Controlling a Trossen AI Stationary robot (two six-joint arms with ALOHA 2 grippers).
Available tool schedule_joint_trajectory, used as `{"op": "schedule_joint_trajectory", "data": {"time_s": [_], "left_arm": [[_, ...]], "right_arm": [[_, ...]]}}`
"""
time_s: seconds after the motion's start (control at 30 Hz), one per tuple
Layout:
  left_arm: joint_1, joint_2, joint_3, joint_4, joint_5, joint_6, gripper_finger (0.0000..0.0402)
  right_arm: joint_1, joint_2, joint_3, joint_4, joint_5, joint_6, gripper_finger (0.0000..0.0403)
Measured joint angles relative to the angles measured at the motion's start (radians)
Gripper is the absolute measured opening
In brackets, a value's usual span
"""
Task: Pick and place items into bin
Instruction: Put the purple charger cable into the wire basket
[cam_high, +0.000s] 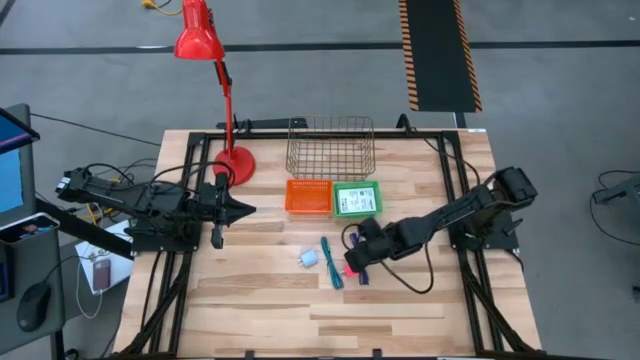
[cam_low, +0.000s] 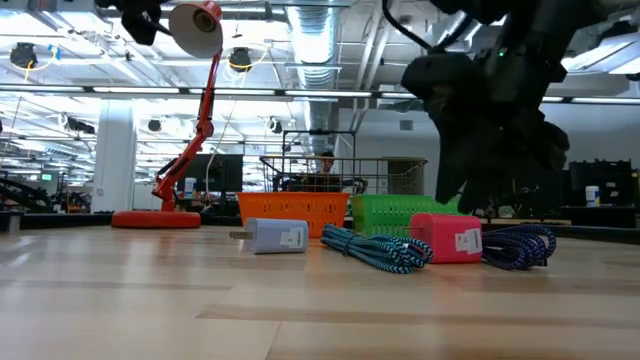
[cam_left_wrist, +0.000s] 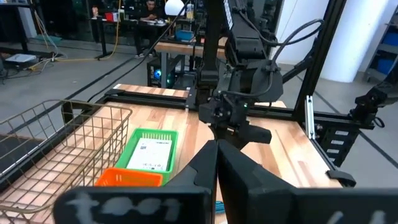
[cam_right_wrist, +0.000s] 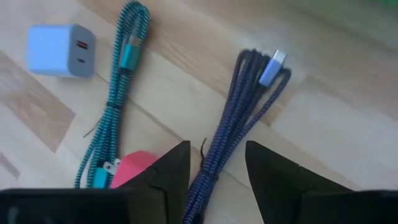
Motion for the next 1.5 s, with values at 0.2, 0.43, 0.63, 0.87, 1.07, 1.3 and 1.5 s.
{"op": "schedule_joint_trajectory", "data": {"time_s": [0.2,0.43,0.63,0.87,1.07,1.3,1.5], "left_arm": [[0.000,0.000,0.000,-0.018,0.001,0.001,0.0000],[0.000,0.000,0.000,-0.025,0.002,0.003,0.0000],[0.000,0.000,0.000,-0.026,0.002,0.003,0.0000],[0.000,0.000,0.000,-0.036,0.003,0.003,0.0000],[0.000,0.000,0.000,-0.041,0.002,0.003,0.0000],[0.000,0.000,0.000,-0.041,0.002,0.002,0.0000],[0.000,0.000,0.000,-0.042,0.003,0.000,0.0000]], "right_arm": [[0.000,0.063,0.001,0.053,-0.034,0.043,0.0172],[-0.015,0.133,0.006,0.090,-0.072,0.061,0.0207],[-0.021,0.146,0.006,0.076,-0.076,0.072,0.0196],[-0.022,0.141,0.002,0.044,-0.074,0.078,0.0100],[-0.022,0.141,0.002,0.034,-0.069,0.094,0.0020],[-0.004,0.135,0.030,-0.002,-0.056,0.104,0.0031],[0.023,0.138,0.178,-0.172,-0.019,0.068,0.0010]]}}
